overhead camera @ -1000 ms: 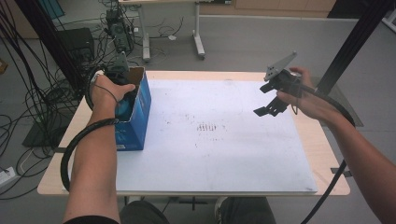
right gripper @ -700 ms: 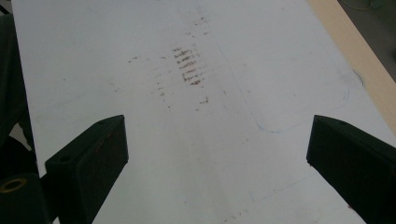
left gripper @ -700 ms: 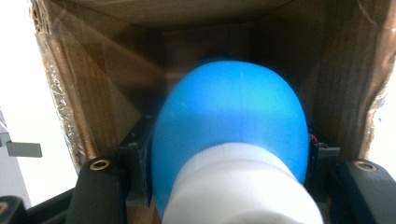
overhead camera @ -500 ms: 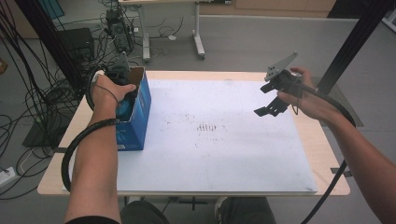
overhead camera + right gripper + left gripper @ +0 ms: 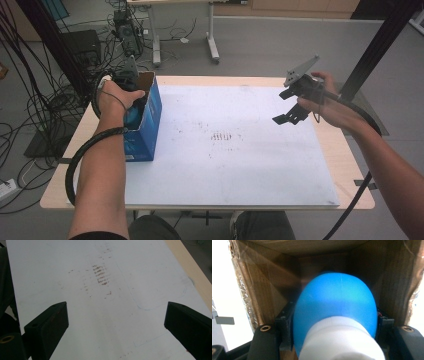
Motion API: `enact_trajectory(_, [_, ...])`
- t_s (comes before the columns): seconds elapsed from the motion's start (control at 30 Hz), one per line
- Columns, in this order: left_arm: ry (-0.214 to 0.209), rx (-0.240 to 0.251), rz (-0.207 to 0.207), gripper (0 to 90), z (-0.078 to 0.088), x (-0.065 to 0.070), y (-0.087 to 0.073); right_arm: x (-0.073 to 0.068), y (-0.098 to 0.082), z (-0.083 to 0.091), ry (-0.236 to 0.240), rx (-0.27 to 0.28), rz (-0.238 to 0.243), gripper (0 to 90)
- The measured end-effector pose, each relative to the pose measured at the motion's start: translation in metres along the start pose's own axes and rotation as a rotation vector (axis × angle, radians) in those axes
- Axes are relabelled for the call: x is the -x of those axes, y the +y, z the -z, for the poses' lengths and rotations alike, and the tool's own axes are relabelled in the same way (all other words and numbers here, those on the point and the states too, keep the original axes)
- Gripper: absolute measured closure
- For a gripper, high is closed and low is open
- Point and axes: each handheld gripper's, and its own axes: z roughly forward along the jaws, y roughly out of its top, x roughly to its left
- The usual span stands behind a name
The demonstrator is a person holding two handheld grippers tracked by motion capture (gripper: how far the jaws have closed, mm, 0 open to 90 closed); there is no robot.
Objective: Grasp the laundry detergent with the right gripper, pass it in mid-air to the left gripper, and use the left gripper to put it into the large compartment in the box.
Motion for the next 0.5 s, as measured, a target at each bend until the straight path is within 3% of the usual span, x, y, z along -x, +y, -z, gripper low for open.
enact_trajectory(0.5, [-0.001,0.0,-0.002,36.9,0.0,-0.0005,-0.0001,-0.0001,-0.0013,-0.003,0.006,-0.005,-0.002,5.4])
